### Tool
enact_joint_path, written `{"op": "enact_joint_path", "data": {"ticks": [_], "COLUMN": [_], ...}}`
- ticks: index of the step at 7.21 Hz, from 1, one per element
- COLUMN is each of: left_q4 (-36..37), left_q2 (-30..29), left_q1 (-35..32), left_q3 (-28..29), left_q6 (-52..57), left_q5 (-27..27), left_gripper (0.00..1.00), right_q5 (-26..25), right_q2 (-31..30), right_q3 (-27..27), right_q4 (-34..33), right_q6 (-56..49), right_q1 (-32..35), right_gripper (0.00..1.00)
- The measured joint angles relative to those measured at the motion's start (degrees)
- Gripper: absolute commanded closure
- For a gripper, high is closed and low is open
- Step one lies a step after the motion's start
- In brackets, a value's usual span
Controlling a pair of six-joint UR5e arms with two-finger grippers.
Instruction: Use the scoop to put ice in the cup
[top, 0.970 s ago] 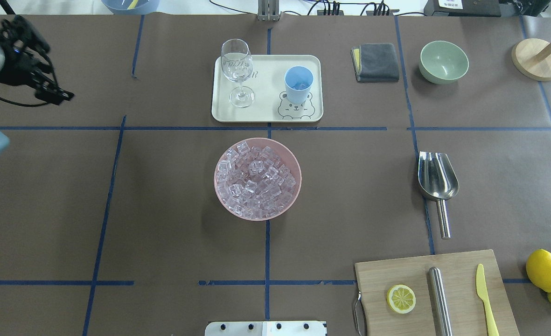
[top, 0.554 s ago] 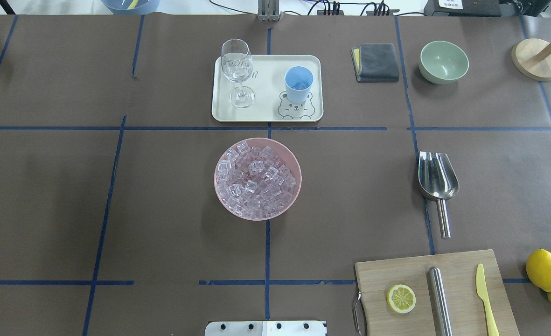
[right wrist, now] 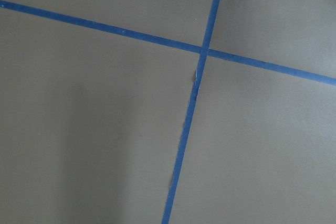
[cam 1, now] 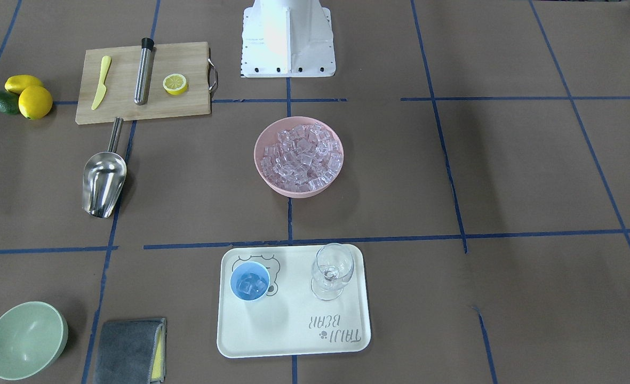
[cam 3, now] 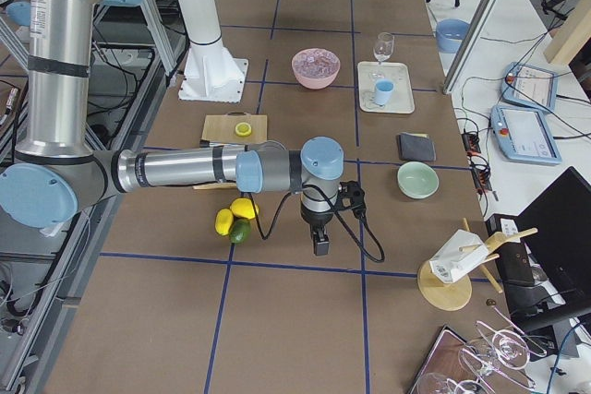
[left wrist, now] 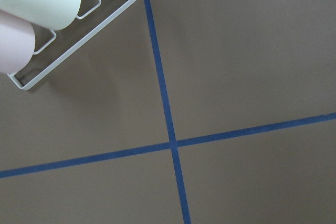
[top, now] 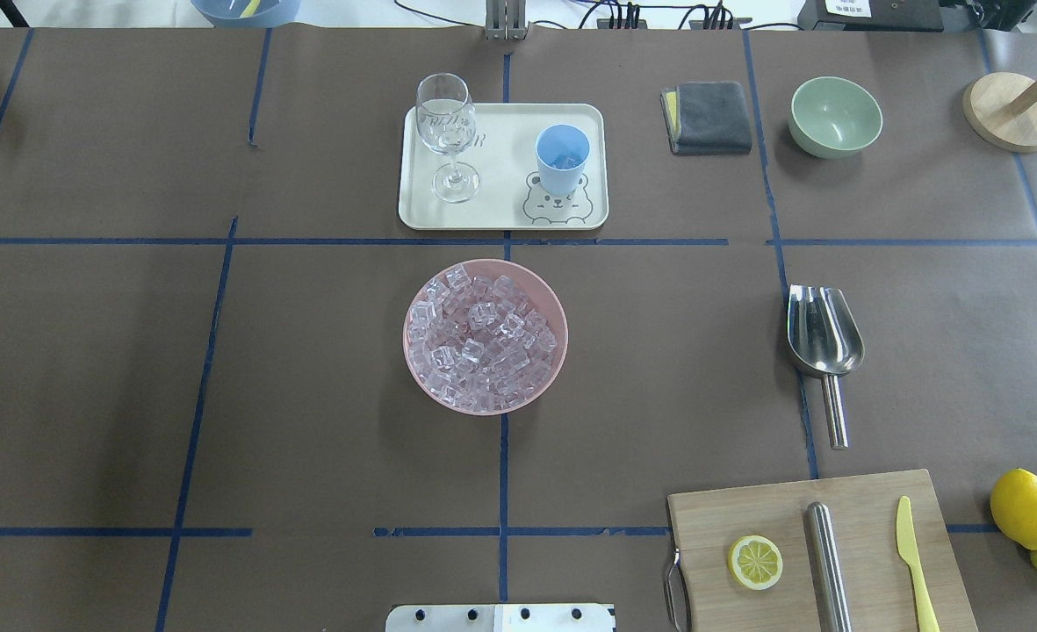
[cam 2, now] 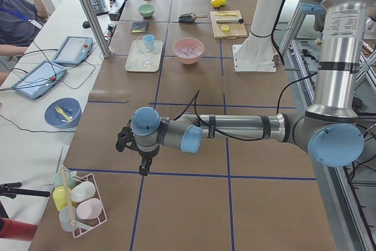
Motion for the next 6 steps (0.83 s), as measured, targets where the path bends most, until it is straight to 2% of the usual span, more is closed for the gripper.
{"op": "enact_joint_path", "data": {"ticks": [3,6], "left_q4": [11.29,13.91], "left_q2": [1.34,0.38], "left_q1": [-0.19,0.13], "left_q3": [-7.34,-9.98], "left_q6": [-0.01,0.01], "left_q5": [0.30,0.36], "left_gripper": [0.00,0.00], "right_q5": [1.96,3.70], "right_q2": [0.02,-0.02], "right_q3": [-0.19,-0.02], "right_q4": [0.13,0.20], "right_q6": [-0.32,-0.33], "right_q1": [-0.01,0.00], "right_gripper": [0.00,0.00]}}
